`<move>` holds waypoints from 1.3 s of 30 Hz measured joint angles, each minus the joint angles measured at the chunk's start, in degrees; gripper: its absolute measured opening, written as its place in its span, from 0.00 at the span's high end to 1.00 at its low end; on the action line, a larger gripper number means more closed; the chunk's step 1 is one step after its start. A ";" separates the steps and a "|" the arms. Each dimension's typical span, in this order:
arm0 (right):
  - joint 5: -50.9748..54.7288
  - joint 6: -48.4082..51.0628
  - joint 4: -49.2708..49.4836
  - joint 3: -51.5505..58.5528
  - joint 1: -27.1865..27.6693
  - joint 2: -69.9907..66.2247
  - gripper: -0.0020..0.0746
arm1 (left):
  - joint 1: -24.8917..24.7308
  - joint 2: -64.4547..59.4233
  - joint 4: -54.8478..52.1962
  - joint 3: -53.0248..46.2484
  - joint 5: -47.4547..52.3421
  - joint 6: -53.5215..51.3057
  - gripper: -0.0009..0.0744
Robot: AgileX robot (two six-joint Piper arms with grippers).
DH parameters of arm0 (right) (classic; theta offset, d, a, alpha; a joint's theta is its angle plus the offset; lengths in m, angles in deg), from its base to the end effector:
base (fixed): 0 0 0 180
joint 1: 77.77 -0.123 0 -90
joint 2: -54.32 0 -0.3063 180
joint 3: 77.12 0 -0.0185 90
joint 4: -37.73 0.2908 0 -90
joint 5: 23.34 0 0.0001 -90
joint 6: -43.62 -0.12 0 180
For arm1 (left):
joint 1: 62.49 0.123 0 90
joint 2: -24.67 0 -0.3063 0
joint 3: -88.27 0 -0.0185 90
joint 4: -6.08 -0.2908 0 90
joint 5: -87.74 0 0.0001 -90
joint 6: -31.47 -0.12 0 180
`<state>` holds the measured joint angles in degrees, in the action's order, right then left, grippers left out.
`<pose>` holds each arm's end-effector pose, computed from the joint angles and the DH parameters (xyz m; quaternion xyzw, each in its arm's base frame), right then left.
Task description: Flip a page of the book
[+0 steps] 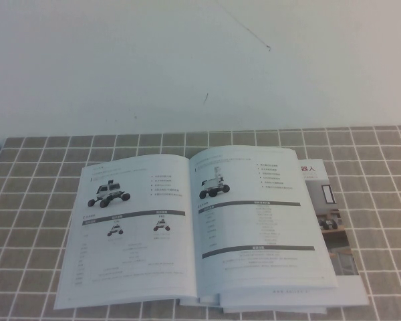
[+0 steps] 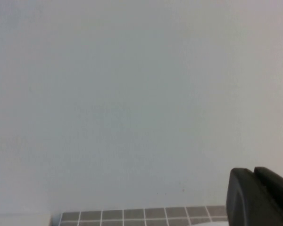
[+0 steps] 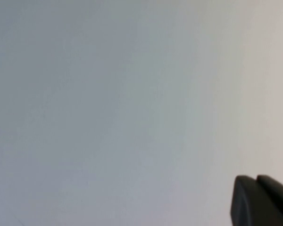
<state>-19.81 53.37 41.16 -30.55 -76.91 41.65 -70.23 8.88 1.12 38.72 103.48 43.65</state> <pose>0.0483 -0.0003 0.4096 -0.0264 0.5201 -0.0525 0.8521 0.0800 -0.0080 0.3631 -0.0070 0.6496 -0.0926 0.7546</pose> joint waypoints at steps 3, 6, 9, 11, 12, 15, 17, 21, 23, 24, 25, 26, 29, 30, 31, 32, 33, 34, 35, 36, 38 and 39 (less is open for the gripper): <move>4.65 -0.67 0.31 -4.24 0.00 -5.10 0.98 | 0.00 -5.35 -0.07 1.65 1.35 -1.89 0.99; 10.98 -1.10 2.86 -8.10 0.00 -11.60 0.98 | 0.00 -10.39 -0.07 1.88 2.50 -2.89 0.99; 19.77 -0.05 7.55 -11.15 0.00 -19.03 0.98 | 0.00 -15.03 2.30 1.88 2.33 -3.11 0.99; 24.81 3.49 11.71 -12.14 0.00 -24.19 0.98 | 0.00 -18.49 5.60 1.88 0.85 -3.11 0.99; 26.91 6.54 14.59 -12.28 0.00 -27.06 0.98 | 0.00 -20.36 7.44 1.88 0.26 -3.11 0.99; 30.81 17.38 26.46 -12.28 0.00 -36.18 0.98 | 0.00 -26.07 10.10 1.88 -0.67 -3.37 0.99; 32.29 25.81 34.33 -12.28 0.00 -41.43 0.98 | 0.00 -30.50 11.20 1.88 -1.16 -3.63 0.99; 34.52 47.04 55.00 -12.28 -0.04 -55.40 0.98 | 0.00 -41.18 14.97 3.51 -0.61 -4.48 0.99; 33.79 55.63 63.87 -12.38 -0.38 -61.64 0.98 | 0.00 -46.63 17.66 6.09 0.66 -6.36 0.99; 32.46 59.60 67.41 -12.52 -0.95 -65.01 0.98 | 0.00 -49.27 19.26 7.50 0.98 -7.77 0.99; 30.67 62.74 70.02 -12.79 -1.78 -68.41 0.98 | 0.00 -51.87 20.91 8.88 1.25 -9.38 0.99; 28.83 64.97 71.49 -13.12 -2.65 -71.86 0.98 | 0.00 -54.40 22.73 10.20 1.67 -11.26 0.99; 25.40 68.66 73.91 -14.83 -7.51 -82.03 0.98 | 0.00 -61.23 28.86 13.11 3.54 -17.78 0.99; 24.86 69.18 74.19 -15.45 -9.06 -84.55 0.98 | 0.00 -62.92 31.66 13.62 3.91 -20.08 0.99; 24.31 69.72 74.31 -16.36 -10.98 -87.47 0.98 | -0.56 -64.84 34.54 14.00 4.02 -23.27 0.99; 24.00 69.84 74.58 -17.14 -12.42 -89.62 0.98 | -1.48 -66.93 37.60 14.39 3.78 -27.33 0.99; 23.72 70.11 74.89 -18.40 -14.39 -92.01 0.98 | -2.10 -68.17 39.94 14.52 3.41 -30.02 0.99; 23.60 70.23 75.35 -19.42 -15.83 -94.04 0.98 | -3.35 -69.59 42.68 14.52 2.77 -33.23 0.99; 23.28 70.32 75.85 -20.38 -17.06 -95.69 0.98 | -4.75 -70.62 44.62 14.52 2.15 -35.52 0.99; 22.94 70.32 76.32 -21.06 -17.93 -97.01 0.98 | -6.24 -71.82 46.64 14.54 1.20 -37.87 0.99; 22.14 70.32 76.71 -22.41 -19.62 -98.92 0.98 | -9.17 -74.11 49.63 14.54 -0.61 -41.00 0.99; 21.75 70.32 76.71 -22.77 -20.14 -99.53 0.98 | -10.27 -75.01 50.31 14.54 -1.31 -41.73 0.99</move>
<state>1.94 123.69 117.87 -53.31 -97.05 -57.88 -80.50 -66.13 51.42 53.26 102.17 1.92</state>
